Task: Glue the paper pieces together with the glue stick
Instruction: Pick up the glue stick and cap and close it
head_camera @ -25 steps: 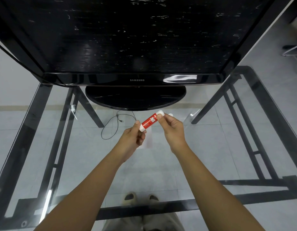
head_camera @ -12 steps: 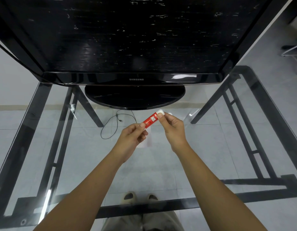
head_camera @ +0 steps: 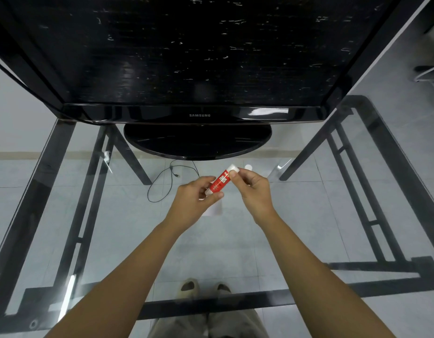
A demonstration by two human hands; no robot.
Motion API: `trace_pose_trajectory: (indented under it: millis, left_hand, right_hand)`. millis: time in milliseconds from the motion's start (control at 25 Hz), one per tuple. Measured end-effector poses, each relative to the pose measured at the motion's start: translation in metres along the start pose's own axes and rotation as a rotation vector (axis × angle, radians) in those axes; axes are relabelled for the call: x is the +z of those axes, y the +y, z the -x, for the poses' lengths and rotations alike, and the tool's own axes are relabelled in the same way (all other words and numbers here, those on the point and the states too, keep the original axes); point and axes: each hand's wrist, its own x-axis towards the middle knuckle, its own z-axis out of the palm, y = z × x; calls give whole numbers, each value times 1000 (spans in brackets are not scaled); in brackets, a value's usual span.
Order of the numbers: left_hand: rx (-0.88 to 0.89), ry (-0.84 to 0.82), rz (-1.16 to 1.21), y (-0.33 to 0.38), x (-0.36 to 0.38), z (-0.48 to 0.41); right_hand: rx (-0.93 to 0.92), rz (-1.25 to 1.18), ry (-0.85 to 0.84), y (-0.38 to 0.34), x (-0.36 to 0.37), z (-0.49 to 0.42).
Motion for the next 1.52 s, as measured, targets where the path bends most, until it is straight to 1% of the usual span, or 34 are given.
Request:
trace_pose_trajectory:
  millis: [40, 120, 200, 280, 360, 440, 480, 600, 680, 760, 840, 920, 1000, 1040, 1120, 1200, 1320, 1520]
  left_hand:
    - [60, 28, -109, -2, 1, 0]
    - [134, 70, -233, -4, 2, -1]
    - [151, 85, -275, -8, 3, -2]
    - [129, 88, -270, -11, 4, -3]
    - [92, 96, -248, -13, 4, -5]
    - [74, 109, -236, -14, 1, -8]
    - [73, 117, -236, -15, 0, -10]
    - [58, 127, -231, -16, -4, -15]
    - [51, 117, -245, -17, -5, -18]
    - [59, 113, -256, -16, -6, -18]
    - [59, 114, -250, -16, -6, -19]
    - [58, 97, -267, -17, -5, -19]
    - [61, 89, -289, -18, -4, -19]
    - [59, 88, -289, -19, -3, -20]
    - [58, 80, -284, -19, -2, -20]
    - [62, 64, -284, -19, 0, -20]
    - [69, 53, -278, -18, 1, -19]
    - [102, 47, -269, -15, -2, -13]
  right_hand:
    - [-4, 23, -5, 3, 0, 0]
    - [-20, 84, -19, 8, 1, -1]
    - [-36, 169, -38, 14, 0, -4]
    - [-62, 283, -37, 23, -4, -9]
    - [-127, 461, 30, 37, -12, -18]
    - [-199, 695, 100, 51, -23, -32]
    - [-216, 830, 93, 56, -27, -42]
    - [-174, 1224, -97, 63, -31, -73]
    - [-157, 1306, -175, 67, -28, -86]
    - [-173, 1282, -173, 68, -28, -91]
    - [-195, 1219, -136, 66, -29, -91]
    - [-201, 990, -57, 57, -28, -85]
    - [-190, 644, 11, 42, -26, -76]
    - [-177, 507, 12, 33, -25, -71]
    - [-121, 352, -37, 20, -25, -60]
    - [-77, 278, -89, 11, -25, -49]
    - [-68, 224, -128, 4, -26, -40]
    - [-91, 232, -164, -1, -23, -33]
